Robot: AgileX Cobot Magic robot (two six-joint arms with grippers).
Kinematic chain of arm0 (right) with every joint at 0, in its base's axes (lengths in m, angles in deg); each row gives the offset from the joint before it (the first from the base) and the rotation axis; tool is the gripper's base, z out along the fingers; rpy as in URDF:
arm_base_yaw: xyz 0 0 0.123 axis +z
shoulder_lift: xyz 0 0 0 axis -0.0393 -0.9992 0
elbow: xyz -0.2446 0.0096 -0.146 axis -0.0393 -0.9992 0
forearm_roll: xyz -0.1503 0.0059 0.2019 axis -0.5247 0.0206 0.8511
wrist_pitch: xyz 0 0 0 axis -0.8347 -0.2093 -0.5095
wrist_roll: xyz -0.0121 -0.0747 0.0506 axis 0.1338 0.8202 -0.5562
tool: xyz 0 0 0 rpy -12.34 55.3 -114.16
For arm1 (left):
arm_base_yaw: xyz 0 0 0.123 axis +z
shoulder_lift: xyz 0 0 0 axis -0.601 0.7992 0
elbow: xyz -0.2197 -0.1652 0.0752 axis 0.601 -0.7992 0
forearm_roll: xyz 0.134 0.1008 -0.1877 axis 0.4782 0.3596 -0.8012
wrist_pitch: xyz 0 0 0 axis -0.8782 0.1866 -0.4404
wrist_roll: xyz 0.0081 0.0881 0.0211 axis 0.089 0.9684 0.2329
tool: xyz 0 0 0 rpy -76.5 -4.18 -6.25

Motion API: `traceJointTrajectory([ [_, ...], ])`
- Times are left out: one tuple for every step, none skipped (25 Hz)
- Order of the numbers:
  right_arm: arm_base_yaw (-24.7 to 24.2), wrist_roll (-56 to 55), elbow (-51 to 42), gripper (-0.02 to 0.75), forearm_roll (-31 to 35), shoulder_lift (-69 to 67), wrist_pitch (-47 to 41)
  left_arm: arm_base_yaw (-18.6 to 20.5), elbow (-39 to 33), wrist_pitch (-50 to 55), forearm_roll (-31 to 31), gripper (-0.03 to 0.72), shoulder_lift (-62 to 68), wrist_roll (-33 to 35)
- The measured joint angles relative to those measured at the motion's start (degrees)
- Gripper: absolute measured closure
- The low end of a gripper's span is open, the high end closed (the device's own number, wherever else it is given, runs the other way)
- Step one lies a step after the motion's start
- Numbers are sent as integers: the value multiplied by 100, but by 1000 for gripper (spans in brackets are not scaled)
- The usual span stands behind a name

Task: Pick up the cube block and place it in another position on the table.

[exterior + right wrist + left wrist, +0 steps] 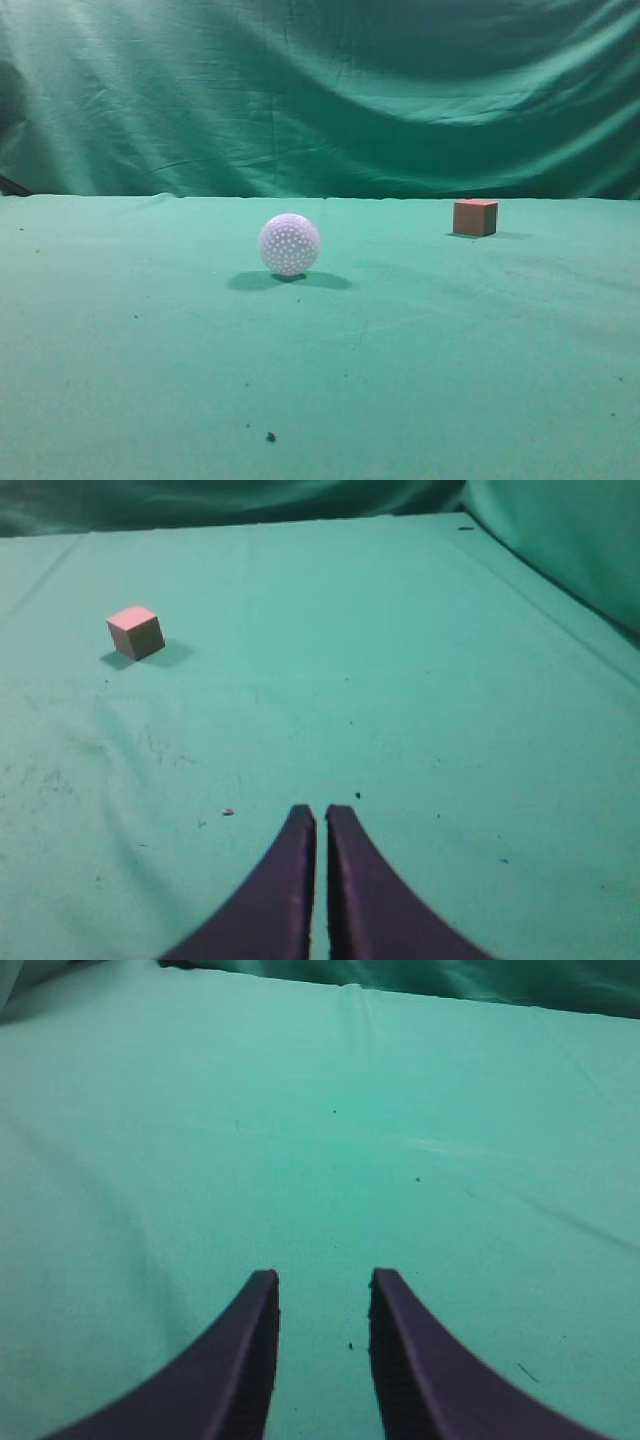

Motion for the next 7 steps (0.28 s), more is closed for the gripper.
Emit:
traceJointTrajectory([
  [0, 0, 0, 738, 10, 0, 0, 0, 0, 0, 0, 426, 0, 0],
  [0, 0, 0, 738, 10, 0, 0, 0, 0, 0, 0, 426, 0, 0],
  [0, 0, 0, 738, 10, 0, 0, 0, 0, 0, 0, 426, 0, 0],
  [0, 0, 0, 738, 10, 0, 12, 0, 0, 0, 0, 426, 0, 0],
  [0, 0, 0, 738, 10, 0, 12, 0, 0, 0, 0, 426, 0, 0],
  [0, 0, 0, 738, 10, 0, 23, 0, 0, 0, 0, 426, 0, 0],
  [0, 0, 0, 738, 10, 0, 24, 0, 0, 0, 0, 426, 0, 0],
])
